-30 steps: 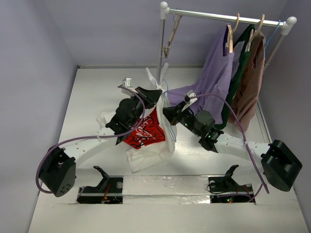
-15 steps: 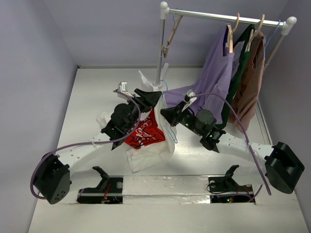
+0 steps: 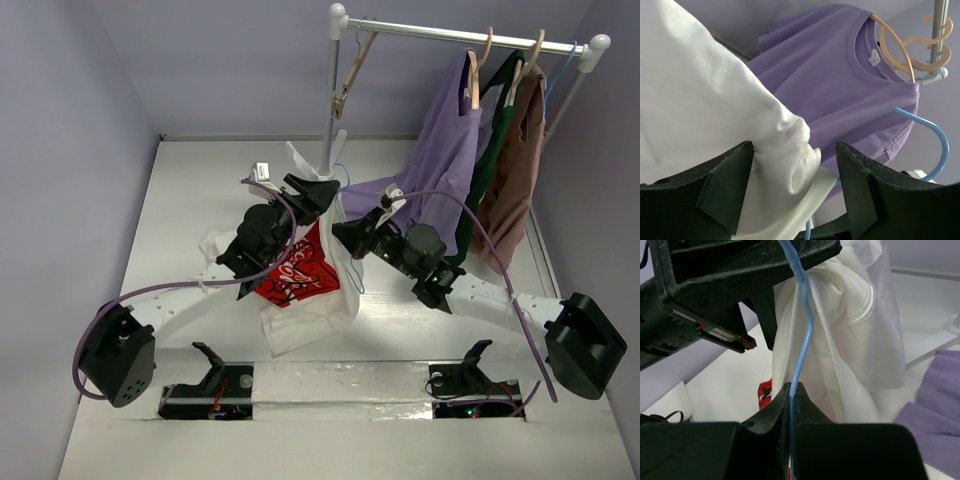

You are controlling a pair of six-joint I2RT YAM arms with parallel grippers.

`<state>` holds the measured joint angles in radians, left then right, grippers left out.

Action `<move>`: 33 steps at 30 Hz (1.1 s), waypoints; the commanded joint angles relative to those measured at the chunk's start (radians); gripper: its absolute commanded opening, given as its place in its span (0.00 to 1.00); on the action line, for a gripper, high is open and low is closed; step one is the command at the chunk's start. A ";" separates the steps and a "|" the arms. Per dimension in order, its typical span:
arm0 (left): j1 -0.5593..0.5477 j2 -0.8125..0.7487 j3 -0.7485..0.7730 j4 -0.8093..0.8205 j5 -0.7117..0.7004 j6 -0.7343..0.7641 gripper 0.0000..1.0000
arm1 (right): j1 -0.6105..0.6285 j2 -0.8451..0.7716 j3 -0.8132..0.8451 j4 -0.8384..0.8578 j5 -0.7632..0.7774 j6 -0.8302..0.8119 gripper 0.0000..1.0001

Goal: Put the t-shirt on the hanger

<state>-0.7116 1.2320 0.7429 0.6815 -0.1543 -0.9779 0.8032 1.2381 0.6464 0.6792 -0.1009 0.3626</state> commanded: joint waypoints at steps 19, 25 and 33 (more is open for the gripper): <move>0.003 0.052 -0.002 0.109 -0.014 -0.054 0.01 | 0.005 -0.039 0.078 -0.027 -0.066 -0.116 0.00; 0.003 -0.002 -0.033 0.090 -0.031 -0.044 0.00 | 0.005 -0.032 0.068 -0.023 -0.037 -0.094 0.00; 0.032 -0.088 0.009 -0.059 -0.051 -0.002 0.00 | 0.005 -0.094 0.056 -0.116 0.033 -0.059 0.44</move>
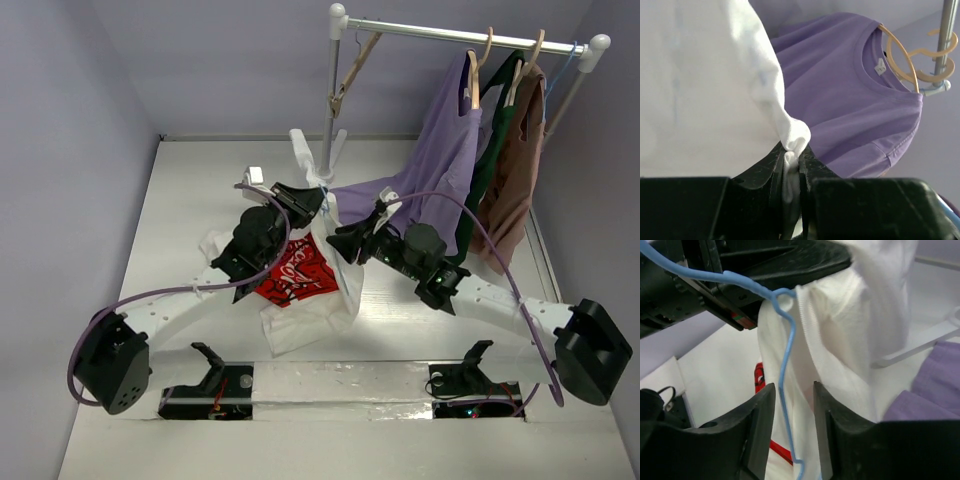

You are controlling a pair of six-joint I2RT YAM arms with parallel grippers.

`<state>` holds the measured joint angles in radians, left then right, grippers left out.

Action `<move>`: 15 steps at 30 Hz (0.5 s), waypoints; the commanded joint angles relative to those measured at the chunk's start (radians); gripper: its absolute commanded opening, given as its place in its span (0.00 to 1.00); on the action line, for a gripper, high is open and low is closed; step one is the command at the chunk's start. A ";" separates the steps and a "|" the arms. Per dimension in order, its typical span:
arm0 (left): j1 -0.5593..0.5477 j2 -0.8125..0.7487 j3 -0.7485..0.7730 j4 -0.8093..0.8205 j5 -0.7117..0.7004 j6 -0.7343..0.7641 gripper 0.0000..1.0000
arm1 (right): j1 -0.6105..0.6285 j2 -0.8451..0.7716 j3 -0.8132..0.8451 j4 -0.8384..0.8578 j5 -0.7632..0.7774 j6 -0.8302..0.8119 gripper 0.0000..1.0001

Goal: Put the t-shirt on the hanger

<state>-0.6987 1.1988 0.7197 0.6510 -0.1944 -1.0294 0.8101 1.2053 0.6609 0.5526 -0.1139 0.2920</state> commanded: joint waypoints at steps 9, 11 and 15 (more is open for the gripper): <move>0.070 -0.117 0.052 -0.071 0.052 0.040 0.00 | -0.002 -0.158 -0.072 -0.017 0.160 0.052 0.35; 0.080 -0.134 0.058 -0.071 0.076 0.028 0.00 | -0.002 -0.165 -0.107 -0.020 0.165 0.096 0.10; 0.103 -0.157 0.052 -0.039 0.130 -0.006 0.00 | -0.002 -0.158 -0.170 -0.017 0.078 0.170 0.02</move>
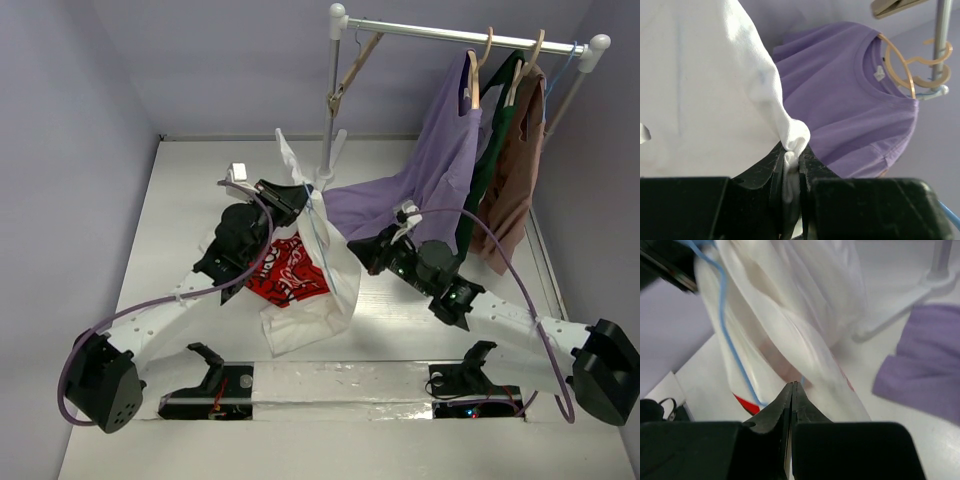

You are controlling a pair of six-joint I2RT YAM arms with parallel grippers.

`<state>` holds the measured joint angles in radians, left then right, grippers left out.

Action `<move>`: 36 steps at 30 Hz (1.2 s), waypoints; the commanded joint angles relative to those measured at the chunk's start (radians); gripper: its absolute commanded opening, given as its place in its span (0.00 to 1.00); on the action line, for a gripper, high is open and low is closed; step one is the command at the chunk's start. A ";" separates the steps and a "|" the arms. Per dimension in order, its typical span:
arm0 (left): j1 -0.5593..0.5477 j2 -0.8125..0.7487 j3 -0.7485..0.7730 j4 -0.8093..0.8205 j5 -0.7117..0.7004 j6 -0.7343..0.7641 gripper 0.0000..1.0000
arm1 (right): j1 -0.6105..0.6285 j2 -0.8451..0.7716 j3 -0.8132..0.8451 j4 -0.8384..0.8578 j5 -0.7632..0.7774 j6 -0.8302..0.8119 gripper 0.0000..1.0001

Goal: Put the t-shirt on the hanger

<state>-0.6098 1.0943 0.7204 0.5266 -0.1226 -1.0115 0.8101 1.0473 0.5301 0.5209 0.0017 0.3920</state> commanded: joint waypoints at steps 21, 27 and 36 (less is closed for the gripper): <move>0.024 -0.111 0.057 0.105 0.107 -0.038 0.00 | 0.066 0.273 -0.030 0.073 -0.178 0.159 0.36; 0.024 -0.114 0.062 0.108 0.087 -0.030 0.00 | 0.075 0.221 -0.062 0.071 -0.135 0.173 0.00; 0.044 -0.074 0.102 0.223 0.052 -0.015 0.00 | 0.179 0.103 -0.137 -0.022 -0.031 0.209 0.00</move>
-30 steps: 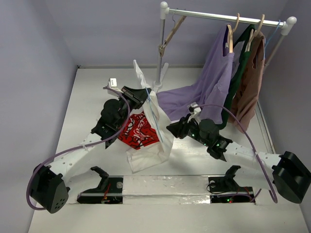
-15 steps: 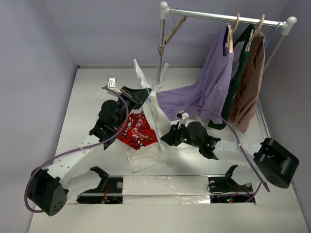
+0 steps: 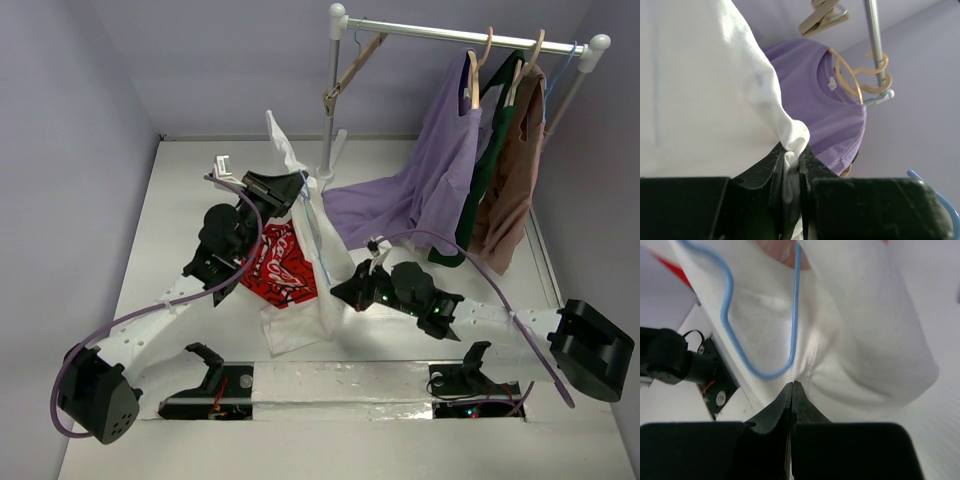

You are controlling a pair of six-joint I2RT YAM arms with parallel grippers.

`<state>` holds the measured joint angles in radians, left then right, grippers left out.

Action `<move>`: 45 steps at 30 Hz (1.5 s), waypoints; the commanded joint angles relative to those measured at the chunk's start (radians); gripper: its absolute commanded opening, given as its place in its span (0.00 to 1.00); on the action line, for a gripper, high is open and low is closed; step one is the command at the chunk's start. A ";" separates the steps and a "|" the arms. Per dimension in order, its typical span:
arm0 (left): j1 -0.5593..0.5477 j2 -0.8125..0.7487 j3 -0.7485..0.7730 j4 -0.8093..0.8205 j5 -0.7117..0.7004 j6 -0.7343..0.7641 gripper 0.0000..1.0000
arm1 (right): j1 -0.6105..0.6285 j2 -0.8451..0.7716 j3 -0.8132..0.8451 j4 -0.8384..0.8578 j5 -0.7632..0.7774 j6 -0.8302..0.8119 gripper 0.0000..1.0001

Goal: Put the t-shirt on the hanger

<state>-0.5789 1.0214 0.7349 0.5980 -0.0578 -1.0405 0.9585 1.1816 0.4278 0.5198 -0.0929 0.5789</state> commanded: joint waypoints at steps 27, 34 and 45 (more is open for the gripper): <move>0.157 0.137 0.135 0.172 0.150 0.116 0.00 | 0.200 -0.430 -0.008 -0.411 0.280 -0.053 0.00; 0.148 0.137 -0.038 0.325 0.196 0.042 0.00 | 0.261 -0.263 0.087 -0.310 0.243 -0.091 0.00; 0.148 0.033 -0.150 0.304 0.249 0.005 0.00 | 0.324 -0.190 0.175 -0.449 0.367 -0.143 0.62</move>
<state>-0.4313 1.1107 0.6041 0.7860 0.1532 -1.0073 1.2778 1.0405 0.5373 0.1173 0.2016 0.4679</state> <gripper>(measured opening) 0.076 0.576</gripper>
